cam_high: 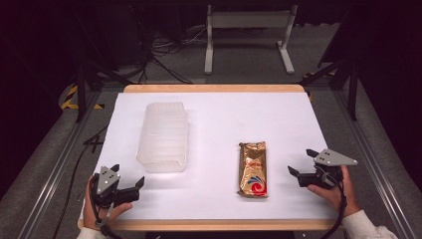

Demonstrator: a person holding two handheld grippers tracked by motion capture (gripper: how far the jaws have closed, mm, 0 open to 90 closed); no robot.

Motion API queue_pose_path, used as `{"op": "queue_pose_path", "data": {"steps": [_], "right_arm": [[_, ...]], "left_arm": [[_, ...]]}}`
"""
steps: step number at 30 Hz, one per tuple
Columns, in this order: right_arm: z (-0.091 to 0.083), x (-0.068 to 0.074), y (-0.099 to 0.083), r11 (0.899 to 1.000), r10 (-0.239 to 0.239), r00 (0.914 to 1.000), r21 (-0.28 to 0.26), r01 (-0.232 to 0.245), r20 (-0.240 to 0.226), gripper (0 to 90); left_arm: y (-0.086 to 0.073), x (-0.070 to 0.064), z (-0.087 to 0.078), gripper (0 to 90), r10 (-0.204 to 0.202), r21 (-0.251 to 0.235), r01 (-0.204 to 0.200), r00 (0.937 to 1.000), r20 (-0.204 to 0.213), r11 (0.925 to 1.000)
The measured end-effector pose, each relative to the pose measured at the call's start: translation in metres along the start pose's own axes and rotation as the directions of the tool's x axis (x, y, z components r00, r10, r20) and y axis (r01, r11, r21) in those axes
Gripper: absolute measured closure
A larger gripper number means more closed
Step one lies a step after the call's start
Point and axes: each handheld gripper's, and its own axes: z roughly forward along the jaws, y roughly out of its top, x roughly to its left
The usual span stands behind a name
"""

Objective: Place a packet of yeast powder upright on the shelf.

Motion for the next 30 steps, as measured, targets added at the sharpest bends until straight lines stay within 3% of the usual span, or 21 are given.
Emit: {"op": "queue_pose_path", "data": {"steps": [2,5,10,13,17,21,23,27,30], "right_arm": [[0.000,0.002,-0.001,1.000,-0.013,0.9991,-0.002,0.013,-0.041,15.2],[-0.001,0.004,-0.001,0.999,-0.030,0.9975,-0.014,0.029,-0.065,16.2],[0.004,0.006,-0.002,0.999,0.013,0.9959,0.036,-0.010,-0.090,17.6],[0.006,0.003,0.001,0.999,0.035,0.9947,0.039,-0.031,-0.097,18.9],[0.016,-0.001,0.010,0.998,0.050,0.9928,0.046,-0.045,-0.109,18.5],[0.028,-0.005,0.018,0.996,0.083,0.9875,0.053,-0.077,-0.133,17.7],[0.037,-0.007,0.023,0.993,0.114,0.9807,0.062,-0.105,-0.159,17.3],[0.052,-0.002,0.036,0.992,0.113,0.9737,0.074,-0.100,-0.198,17.4],[0.071,0.001,0.049,0.989,0.140,0.9626,0.087,-0.123,-0.232,18.6]], "left_arm": [[0.000,-0.001,0.002,6.9,-0.004,0.008,0.004,1.0000,0.007,1.0000],[0.000,-0.002,0.001,6.8,0.001,0.002,-0.001,0.9997,0.023,1.0000],[0.002,-0.008,0.003,7.4,0.020,0.003,-0.020,0.9992,0.035,0.9998],[0.003,-0.014,0.003,7.6,0.051,0.010,-0.051,0.9980,0.039,0.9986],[0.003,-0.014,0.002,7.6,0.052,0.015,-0.052,0.9980,0.035,0.9985],[0.001,-0.013,0.004,7.6,0.058,0.033,-0.059,0.9979,0.029,0.9977],[0.000,-0.013,0.004,7.4,0.063,0.033,-0.065,0.9973,0.036,0.9974],[0.000,-0.014,0.003,7.2,0.079,0.031,-0.080,0.9964,0.032,0.9963],[0.000,-0.016,0.004,7.2,0.097,0.033,-0.099,0.9946,0.037,0.9946]]}}
